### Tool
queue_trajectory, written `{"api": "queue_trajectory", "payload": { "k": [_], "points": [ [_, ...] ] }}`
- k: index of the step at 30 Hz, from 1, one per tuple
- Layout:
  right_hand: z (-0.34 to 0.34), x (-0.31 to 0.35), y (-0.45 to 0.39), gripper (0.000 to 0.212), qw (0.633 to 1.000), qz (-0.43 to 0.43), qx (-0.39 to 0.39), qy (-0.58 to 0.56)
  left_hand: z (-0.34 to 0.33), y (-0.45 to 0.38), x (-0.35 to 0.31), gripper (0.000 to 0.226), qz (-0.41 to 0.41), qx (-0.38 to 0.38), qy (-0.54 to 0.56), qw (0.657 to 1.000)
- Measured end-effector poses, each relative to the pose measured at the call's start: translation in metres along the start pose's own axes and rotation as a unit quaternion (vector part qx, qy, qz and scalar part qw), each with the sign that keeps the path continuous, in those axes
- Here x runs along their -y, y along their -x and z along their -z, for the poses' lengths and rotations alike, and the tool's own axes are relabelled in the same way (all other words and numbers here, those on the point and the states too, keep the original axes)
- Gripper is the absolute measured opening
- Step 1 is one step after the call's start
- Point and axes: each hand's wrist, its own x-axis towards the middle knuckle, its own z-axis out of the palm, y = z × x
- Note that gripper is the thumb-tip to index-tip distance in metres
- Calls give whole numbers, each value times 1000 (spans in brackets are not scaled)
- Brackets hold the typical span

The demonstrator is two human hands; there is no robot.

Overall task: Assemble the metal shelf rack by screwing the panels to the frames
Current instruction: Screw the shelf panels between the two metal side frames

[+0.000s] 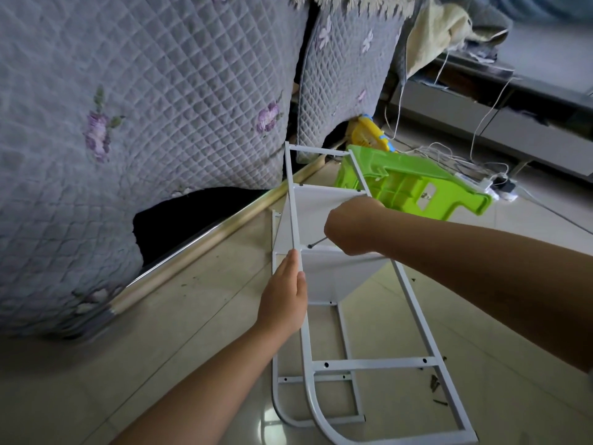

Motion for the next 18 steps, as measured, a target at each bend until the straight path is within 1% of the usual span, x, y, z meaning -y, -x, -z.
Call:
{"api": "queue_trajectory", "payload": {
  "k": [4,5,7,9,11,13,18],
  "points": [
    [16,0,-12,12,993,-15,89,-77,0,1,-1,48,4,2,0,1000],
    [19,-2,-14,15,989,-20,110,-94,0,0,-1,48,4,2,-1,1000],
    [22,-7,-19,28,980,-30,150,-128,0,1,-2,48,5,1,-3,1000],
    [25,-8,-21,37,972,-38,173,-154,0,2,-2,48,3,2,-4,1000],
    [28,-6,-22,40,974,-35,168,-145,1,1,-2,48,-2,1,-3,1000],
    [30,-4,-24,37,980,-30,147,-128,1,0,-1,48,-4,1,-3,1000],
    [27,-12,-15,31,995,5,56,-78,0,1,1,48,-5,-1,-2,1000]
  ]
}}
